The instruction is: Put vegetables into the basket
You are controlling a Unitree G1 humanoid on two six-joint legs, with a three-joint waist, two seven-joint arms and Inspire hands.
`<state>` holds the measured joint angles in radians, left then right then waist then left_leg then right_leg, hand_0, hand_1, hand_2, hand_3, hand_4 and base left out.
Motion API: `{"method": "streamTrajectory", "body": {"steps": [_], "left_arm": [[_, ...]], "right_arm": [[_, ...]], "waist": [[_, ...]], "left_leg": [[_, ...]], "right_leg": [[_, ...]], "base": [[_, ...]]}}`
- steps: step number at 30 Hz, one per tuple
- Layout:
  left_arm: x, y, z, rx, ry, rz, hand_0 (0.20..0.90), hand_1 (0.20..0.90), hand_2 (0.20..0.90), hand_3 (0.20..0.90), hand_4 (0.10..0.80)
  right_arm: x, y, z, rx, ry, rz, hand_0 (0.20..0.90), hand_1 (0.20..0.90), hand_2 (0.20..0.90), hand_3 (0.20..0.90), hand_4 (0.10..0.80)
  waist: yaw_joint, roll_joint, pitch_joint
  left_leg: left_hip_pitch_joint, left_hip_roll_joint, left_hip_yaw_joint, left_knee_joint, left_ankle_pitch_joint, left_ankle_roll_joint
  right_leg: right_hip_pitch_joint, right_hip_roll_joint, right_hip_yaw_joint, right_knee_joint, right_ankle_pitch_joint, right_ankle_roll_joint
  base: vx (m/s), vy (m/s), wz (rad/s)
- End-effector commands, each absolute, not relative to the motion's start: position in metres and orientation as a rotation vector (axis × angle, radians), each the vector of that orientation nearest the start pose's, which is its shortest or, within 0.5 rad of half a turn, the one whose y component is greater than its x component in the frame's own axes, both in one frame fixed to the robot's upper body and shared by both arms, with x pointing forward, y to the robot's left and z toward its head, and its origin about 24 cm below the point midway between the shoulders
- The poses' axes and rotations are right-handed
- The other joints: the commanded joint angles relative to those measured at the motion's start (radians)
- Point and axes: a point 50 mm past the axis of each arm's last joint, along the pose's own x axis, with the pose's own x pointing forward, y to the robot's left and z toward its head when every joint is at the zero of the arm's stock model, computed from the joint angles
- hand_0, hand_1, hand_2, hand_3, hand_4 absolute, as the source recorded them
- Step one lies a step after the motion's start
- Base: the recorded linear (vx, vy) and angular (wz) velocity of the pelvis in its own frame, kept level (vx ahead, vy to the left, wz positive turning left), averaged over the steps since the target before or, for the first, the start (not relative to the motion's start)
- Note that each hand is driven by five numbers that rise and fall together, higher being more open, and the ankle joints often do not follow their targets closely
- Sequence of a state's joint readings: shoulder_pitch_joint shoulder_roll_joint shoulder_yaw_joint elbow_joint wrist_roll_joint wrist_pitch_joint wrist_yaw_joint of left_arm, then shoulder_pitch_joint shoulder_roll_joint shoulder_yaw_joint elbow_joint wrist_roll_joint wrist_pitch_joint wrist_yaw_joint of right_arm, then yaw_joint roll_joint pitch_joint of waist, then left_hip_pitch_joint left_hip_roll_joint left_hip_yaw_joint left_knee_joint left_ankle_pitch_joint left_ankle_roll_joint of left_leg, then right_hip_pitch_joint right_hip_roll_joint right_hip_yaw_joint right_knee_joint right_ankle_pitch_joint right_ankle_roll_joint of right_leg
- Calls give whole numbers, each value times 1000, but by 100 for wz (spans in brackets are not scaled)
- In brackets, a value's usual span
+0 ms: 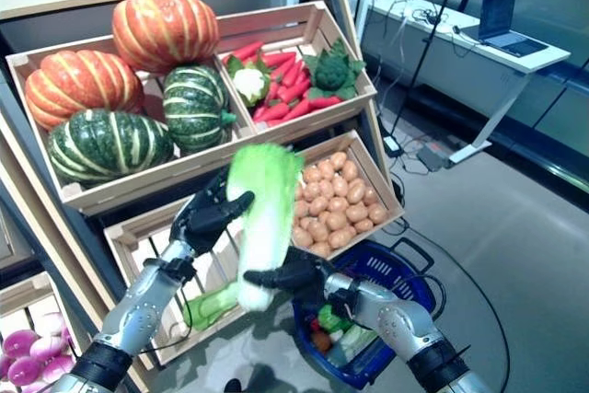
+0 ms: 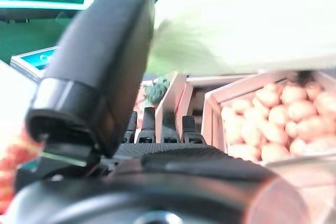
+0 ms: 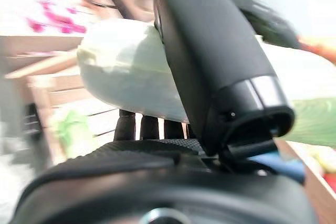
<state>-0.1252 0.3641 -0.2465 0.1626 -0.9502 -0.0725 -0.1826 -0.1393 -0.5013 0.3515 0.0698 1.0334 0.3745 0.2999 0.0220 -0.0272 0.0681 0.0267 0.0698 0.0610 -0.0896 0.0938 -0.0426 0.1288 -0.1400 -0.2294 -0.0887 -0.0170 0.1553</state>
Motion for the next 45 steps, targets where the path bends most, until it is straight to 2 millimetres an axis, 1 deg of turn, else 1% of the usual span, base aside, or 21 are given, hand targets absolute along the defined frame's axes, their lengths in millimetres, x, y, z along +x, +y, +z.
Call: {"method": "streamTrajectory", "body": {"steps": [1, 3, 7, 9, 11, 15, 17, 18, 19, 23, 25, 27, 29, 30, 31, 34, 35, 38, 42, 43, 45], "left_arm": [[286, 165, 73, -567, -98, -387, 900, 900, 900, 900, 800], [286, 165, 73, -572, -100, -384, 900, 900, 900, 900, 800], [286, 171, 73, -580, -106, -362, 900, 900, 900, 900, 800], [286, 172, 74, -580, -110, -361, 900, 900, 900, 900, 800], [286, 174, 76, -582, -115, -354, 900, 900, 900, 900, 800], [285, 175, 77, -585, -121, -349, 900, 900, 900, 900, 800], [285, 176, 79, -587, -130, -352, 900, 900, 900, 900, 800], [285, 176, 79, -588, -131, -352, 900, 900, 900, 900, 800], [284, 177, 80, -599, -137, -356, 900, 900, 900, 900, 800], [282, 181, 85, -590, -159, -368, 900, 900, 900, 900, 800], [281, 182, 91, -606, -177, -379, 900, 900, 900, 900, 800], [282, 181, 98, -614, -208, -384, 900, 900, 900, 900, 800], [284, 179, 102, -624, -222, -400, 900, 900, 900, 900, 800], [285, 176, 105, -645, -225, -411, 900, 900, 900, 900, 800], [285, 176, 105, -646, -226, -412, 900, 900, 900, 900, 800], [287, 169, 112, -680, -242, -453, 900, 900, 900, 900, 800], [289, 163, 118, -690, -261, -486, 900, 900, 900, 900, 800], [294, 158, 128, -686, -299, -520, 900, 900, 900, 900, 800], [301, 146, 150, -684, -399, -580, 900, 900, 900, 900, 800], [304, 140, 160, -664, -435, -601, 900, 900, 900, 900, 800], [306, 136, 170, -653, -474, -628, 900, 900, 900, 900, 800]], "right_arm": [[286, -168, 124, 764, -174, 548, 300, 300, 300, 300, 400], [286, -172, 125, 780, -194, 514, 300, 300, 300, 300, 400], [285, -195, 122, 852, -280, 338, 300, 300, 300, 300, 400], [284, -202, 119, 868, -301, 290, 300, 300, 300, 300, 400], [283, -212, 114, 896, -319, 208, 300, 300, 300, 300, 400], [281, -226, 104, 918, -330, 103, 300, 300, 300, 300, 400], [278, -236, 95, 929, -328, 16, 300, 300, 300, 300, 400], [278, -238, 94, 929, -330, 1, 300, 300, 300, 300, 400], [274, -245, 85, 946, -319, -71, 300, 300, 300, 300, 400], [265, -266, 58, 985, -261, -212, 300, 300, 300, 300, 400], [260, -280, 43, 1005, -223, -305, 300, 300, 300, 300, 400], [258, -291, 33, 1026, -222, -370, 300, 300, 300, 300, 400], [258, -300, 30, 1055, -231, -424, 300, 300, 300, 300, 400], [256, -310, 25, 1074, -237, -468, 300, 300, 300, 300, 400], [257, -311, 25, 1074, -238, -467, 300, 300, 300, 300, 400], [260, -319, 23, 1101, -243, -550, 300, 300, 300, 300, 400], [264, -321, 26, 1099, -270, -582, 300, 300, 300, 300, 400], [272, -321, 32, 1105, -293, -596, 300, 300, 300, 300, 400], [291, -310, 43, 1098, -299, -553, 300, 300, 300, 300, 400], [300, -306, 51, 1082, -298, -531, 300, 300, 300, 300, 400], [308, -301, 58, 1082, -300, -513, 300, 300, 300, 300, 400]], "waist": [[4, -16, -51], [3, -16, -51], [-5, -15, -49], [-7, -15, -48], [-11, -14, -45], [-14, -14, -45], [-17, -14, -42], [-17, -13, -42], [-18, -13, -40], [-19, -14, -36], [-15, -15, -29], [-11, -13, -9], [-6, -11, 10], [-1, -11, 34], [0, -10, 35], [13, -9, 80], [21, -4, 117], [19, 3, 160], [17, 13, 243], [19, 14, 275], [23, 11, 301]], "left_leg": [[60, 12, 29, 2, -104, -7], [60, 12, 31, 2, -105, -6], [59, 14, 39, 2, -108, -4], [58, 14, 40, 2, -109, -3], [58, 15, 44, 2, -109, -2], [58, 15, 48, 2, -110, -1], [57, 16, 50, 2, -110, -1], [56, 16, 50, 2, -110, -1], [56, 16, 51, 2, -109, -1], [55, 14, 50, 2, -111, -1], [53, 13, 51, 2, -109, -1], [43, 17, 52, 11, -106, 1], [23, 19, 50, 33, -109, 1], [-1, 20, 40, 65, -115, 0], [-3, 20, 40, 69, -117, 0], [-50, 11, 30, 98, -124, 2], [-86, 6, 17, 107, -117, 1], [-128, 1, 5, 124, -109, 0], [-239, -9, -18, 223, -109, -1], [-303, -12, -28, 297, -120, -4], [-373, -15, -44, 390, -140, -8]], "right_leg": [[-32, -46, 33, 14, 63, 4], [-32, -46, 34, 13, 62, 4], [-34, -44, 41, 10, 62, 4], [-36, -43, 44, 11, 61, 4], [-38, -42, 49, 11, 61, 3], [-38, -40, 54, 9, 60, 2], [-40, -38, 57, 11, 59, 2], [-40, -38, 58, 11, 59, 2], [-41, -37, 59, 12, 59, 1], [-42, -34, 61, 10, 59, -1], [-49, -33, 61, 20, 54, -2], [-78, -30, 68, 57, 41, -7], [-106, -27, 76, 90, 31, -14], [-124, -24, 84, 110, 27, -19], [-125, -24, 84, 111, 27, -19], [-149, -22, 89, 112, 28, -27], [-169, -17, 91, 119, 28, -31], [-202, -9, 90, 141, 23, -38], [-297, 0, 86, 240, 2, -61], [-353, 2, 84, 310, -15, -73], [-413, -5, 78, 396, -38, -82]], "base": [[-5, -6, -3], [-3, -4, -2], [-13, -10, -4], [-17, -7, -8], [-15, -7, -11], [-1, -2, -3], [0, 0, 0], [0, 0, 0], [0, 0, 0], [15, -7, -3], [6, -6, -2], [-90, -12, -3], [-129, -22, -9], [-82, -30, -9], [-117, -51, -9], [-190, -45, -4], [-301, -55, -2], [-215, -35, 4], [-254, -49, 10], [-279, -83, 16], [-201, -71, 20]]}}
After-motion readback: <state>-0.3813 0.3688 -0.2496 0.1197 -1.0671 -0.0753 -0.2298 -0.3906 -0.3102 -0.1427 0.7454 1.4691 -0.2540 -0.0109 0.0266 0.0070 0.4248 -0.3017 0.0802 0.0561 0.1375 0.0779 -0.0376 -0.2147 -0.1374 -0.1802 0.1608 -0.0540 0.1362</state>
